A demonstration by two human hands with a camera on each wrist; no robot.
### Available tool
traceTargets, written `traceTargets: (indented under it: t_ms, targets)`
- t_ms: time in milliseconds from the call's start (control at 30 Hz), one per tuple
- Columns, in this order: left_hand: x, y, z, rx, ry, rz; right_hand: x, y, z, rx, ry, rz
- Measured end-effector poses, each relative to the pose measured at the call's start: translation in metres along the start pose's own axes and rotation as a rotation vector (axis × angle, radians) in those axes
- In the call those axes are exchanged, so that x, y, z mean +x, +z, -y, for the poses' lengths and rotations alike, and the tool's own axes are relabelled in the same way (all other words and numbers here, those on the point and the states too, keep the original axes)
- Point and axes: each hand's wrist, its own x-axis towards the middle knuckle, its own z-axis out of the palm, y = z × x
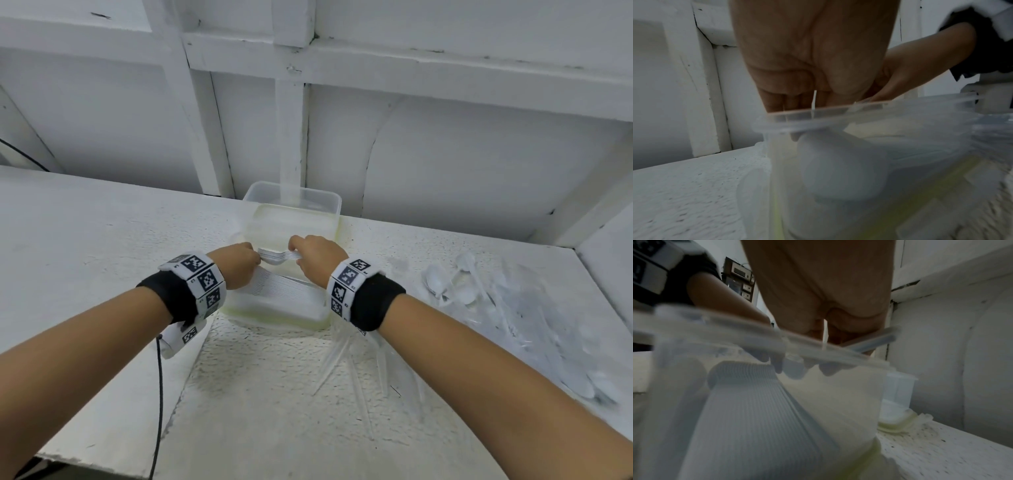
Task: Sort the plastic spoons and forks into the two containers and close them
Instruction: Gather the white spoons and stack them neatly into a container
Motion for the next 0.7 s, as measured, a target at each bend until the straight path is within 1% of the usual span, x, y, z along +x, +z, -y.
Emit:
traceTargets:
  t_ms: [167, 267, 333, 433, 500, 567, 633, 700]
  targets:
    - [0.002, 0.0, 0.0, 0.008, 0.003, -0.009, 0.01, 0.006, 0.002, -0.003, -0.002, 0.066]
    - [0.002, -0.002, 0.002, -0.018, 0.015, -0.038, 0.017, 0.007, 0.004, 0.102, 0.021, 0.098]
    - [0.001, -0.005, 0.004, -0.062, 0.031, -0.097, 0.019, 0.006, 0.003, 0.169, 0.028, 0.149]
    - [0.0, -0.01, 0.012, -0.175, 0.032, -0.269, 0.018, 0.005, -0.001, 0.204, 0.03, 0.213]
    - [-0.001, -0.013, 0.019, -0.258, -0.012, -0.371, 0.016, 0.005, -0.002, 0.223, 0.036, 0.211]
    - [-0.001, -0.014, 0.025, -0.327, -0.096, -0.407, 0.016, 0.005, -0.002, 0.227, 0.044, 0.223]
    - [-0.001, -0.013, 0.03, -0.374, -0.196, -0.364, 0.018, 0.007, 0.001, 0.211, 0.04, 0.243]
    - [-0.002, -0.011, 0.033, -0.438, -0.265, -0.275, 0.019, 0.008, 0.002, 0.198, 0.034, 0.25]
